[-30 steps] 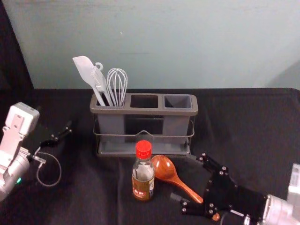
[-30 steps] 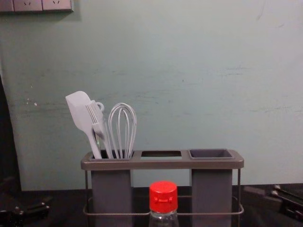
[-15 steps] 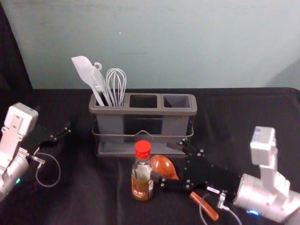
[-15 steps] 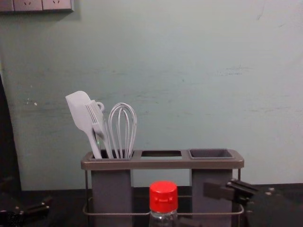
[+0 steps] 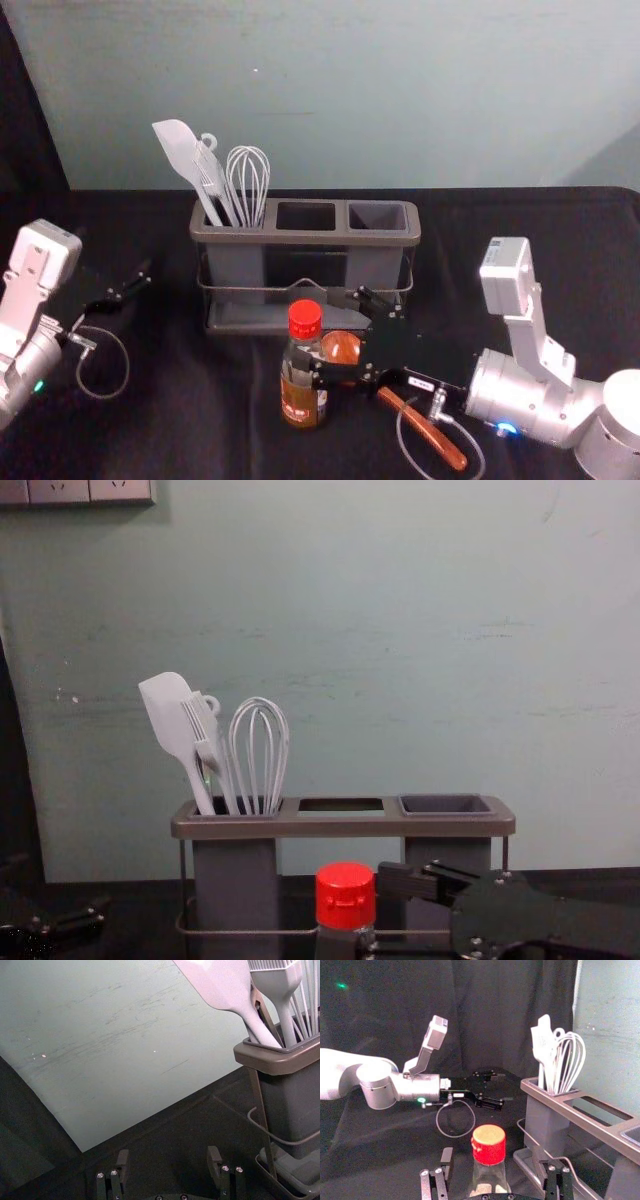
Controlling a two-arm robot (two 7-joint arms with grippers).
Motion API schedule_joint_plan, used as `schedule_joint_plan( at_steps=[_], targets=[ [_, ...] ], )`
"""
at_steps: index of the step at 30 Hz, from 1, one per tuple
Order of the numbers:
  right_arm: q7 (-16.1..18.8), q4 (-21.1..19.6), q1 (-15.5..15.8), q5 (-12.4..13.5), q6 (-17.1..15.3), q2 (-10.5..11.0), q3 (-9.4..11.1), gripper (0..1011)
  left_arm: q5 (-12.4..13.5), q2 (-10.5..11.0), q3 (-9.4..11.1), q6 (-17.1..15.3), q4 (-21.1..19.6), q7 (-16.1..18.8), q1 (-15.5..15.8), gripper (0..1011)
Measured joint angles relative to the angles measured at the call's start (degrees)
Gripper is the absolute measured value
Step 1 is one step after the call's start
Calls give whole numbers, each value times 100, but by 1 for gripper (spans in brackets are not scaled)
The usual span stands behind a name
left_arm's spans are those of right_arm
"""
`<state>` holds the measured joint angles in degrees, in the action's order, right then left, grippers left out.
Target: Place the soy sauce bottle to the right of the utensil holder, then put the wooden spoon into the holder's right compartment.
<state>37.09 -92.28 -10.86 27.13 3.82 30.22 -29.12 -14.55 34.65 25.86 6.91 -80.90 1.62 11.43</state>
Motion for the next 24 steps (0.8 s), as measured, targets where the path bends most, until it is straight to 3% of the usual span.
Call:
schedule_joint_plan(
  at_steps=[10, 24],
  targets=[
    [-83, 157, -268, -106, -151, -183, -245, 1003, 0, 0, 0, 0, 0, 0, 0, 1011],
    [-250, 229, -328, -179, -130, -320, -278, 1003, 0, 0, 0, 0, 0, 0, 0, 1011]
  ],
)
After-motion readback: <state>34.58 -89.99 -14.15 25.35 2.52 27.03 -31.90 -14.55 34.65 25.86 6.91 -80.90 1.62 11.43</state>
